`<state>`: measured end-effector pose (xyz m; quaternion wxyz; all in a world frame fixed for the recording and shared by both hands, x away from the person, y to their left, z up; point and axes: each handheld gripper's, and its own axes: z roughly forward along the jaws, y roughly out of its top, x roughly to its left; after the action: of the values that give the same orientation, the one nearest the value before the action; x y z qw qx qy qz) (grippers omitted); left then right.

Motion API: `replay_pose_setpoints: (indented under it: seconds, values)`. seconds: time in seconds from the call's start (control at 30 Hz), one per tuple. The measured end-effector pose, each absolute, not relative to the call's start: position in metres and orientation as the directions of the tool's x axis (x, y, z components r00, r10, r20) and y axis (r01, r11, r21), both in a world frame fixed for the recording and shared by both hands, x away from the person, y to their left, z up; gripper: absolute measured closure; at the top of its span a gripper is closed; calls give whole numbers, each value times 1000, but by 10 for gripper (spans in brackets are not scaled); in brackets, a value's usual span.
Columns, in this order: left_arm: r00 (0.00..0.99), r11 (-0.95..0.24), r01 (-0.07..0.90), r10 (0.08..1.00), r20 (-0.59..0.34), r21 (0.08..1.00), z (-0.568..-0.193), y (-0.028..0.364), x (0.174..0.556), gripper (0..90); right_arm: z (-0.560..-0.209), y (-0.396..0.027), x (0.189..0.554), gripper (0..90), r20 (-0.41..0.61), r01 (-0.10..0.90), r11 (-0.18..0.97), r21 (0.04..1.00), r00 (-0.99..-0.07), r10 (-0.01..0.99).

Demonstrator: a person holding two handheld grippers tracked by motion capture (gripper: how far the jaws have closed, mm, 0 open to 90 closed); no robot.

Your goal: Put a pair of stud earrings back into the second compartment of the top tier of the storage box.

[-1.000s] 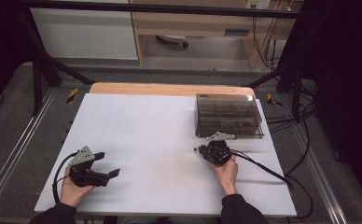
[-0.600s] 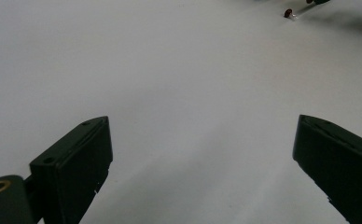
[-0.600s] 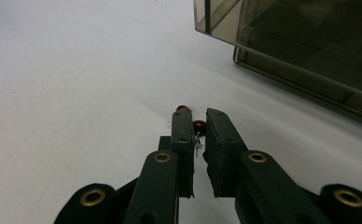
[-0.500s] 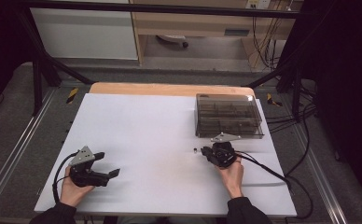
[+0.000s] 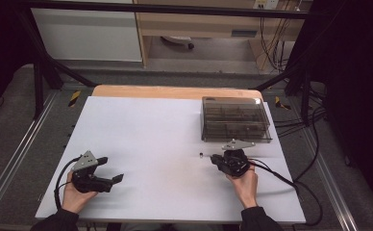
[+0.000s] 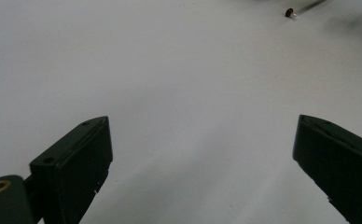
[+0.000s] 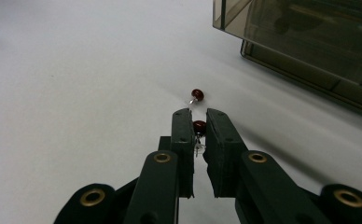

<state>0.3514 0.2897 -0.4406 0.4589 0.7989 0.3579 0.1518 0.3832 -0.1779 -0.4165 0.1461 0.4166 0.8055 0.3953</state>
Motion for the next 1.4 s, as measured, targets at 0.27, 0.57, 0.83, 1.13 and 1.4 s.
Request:
replay_pose_setpoints:
  seconds: [0.27,0.57,0.83,1.13,1.4]
  values:
    - [698,-325,434,711,-86,840,-441,289,351,43,-406,-186,373,820,93,554,349,756,-619,780]
    - [697,-322,434,712,-86,841,-441,289,351,43,-394,-194,368,820,93,547,341,764,-617,781]
    - [697,-321,433,712,-87,842,-440,289,351,43,-377,-203,369,821,84,535,329,778,-608,790]
    - [697,-322,433,712,-86,842,-441,289,351,43,-366,-210,376,820,81,535,311,786,-587,805]
    - [697,-324,435,712,-86,840,-441,289,352,43,-356,-217,388,820,71,534,293,793,-558,827]
